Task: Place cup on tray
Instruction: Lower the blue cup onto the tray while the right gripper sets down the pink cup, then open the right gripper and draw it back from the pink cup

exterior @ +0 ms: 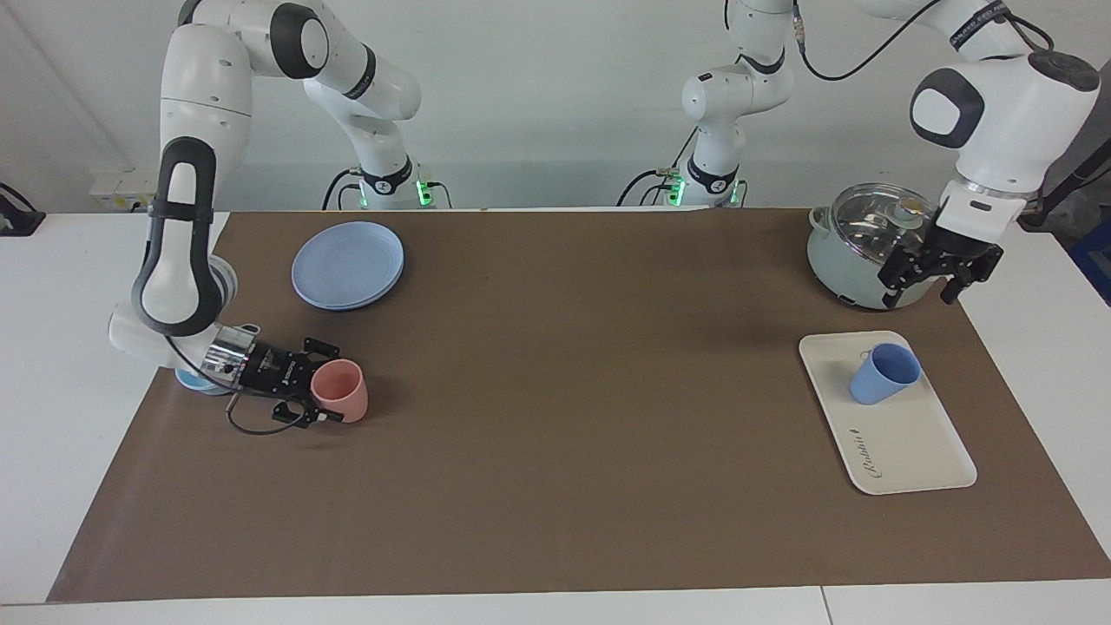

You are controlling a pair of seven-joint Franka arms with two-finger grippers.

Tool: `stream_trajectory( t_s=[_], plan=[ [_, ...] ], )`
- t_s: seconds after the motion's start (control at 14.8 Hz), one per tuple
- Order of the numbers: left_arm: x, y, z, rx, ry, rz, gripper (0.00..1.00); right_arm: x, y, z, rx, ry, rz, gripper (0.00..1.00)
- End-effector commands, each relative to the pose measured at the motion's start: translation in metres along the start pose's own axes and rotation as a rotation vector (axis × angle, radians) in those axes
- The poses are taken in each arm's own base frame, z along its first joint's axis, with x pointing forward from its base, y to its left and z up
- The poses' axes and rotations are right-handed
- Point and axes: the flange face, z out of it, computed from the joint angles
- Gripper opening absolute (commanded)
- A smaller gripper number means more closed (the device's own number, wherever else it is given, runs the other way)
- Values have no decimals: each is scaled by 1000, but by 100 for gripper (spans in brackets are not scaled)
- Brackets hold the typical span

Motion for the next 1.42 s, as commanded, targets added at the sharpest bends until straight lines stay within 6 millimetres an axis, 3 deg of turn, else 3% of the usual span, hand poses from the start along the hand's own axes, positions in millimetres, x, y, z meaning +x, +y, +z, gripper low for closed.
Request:
stream_trajectory(
  t_s=[0.0, 0.34, 0.54, 0.68, 0.95, 1.15, 1.35],
  plan=[
    [-20, 39, -12, 31, -96, 97, 100, -2, 4, 0, -2, 52, -47, 99],
    [-45, 111, -16, 5, -227, 207, 100, -4, 0, -26, -27, 176, -141, 99],
    [-48, 133, -17, -16, -223, 178, 100, -8, 3, -49, -69, 262, -267, 99],
    [-40, 132, -28, -18, -187, 163, 100, -23, 3, -66, -84, 316, -341, 99],
    [-19, 125, -74, -21, -130, 142, 100, -66, 10, -93, -276, 517, -649, 99],
    [0, 119, -110, -61, -167, 127, 100, -106, 18, -101, -416, 591, -886, 99],
    [5, 117, -107, -53, -165, 138, 100, -139, 25, -91, -513, 545, -1110, 99]
  ],
)
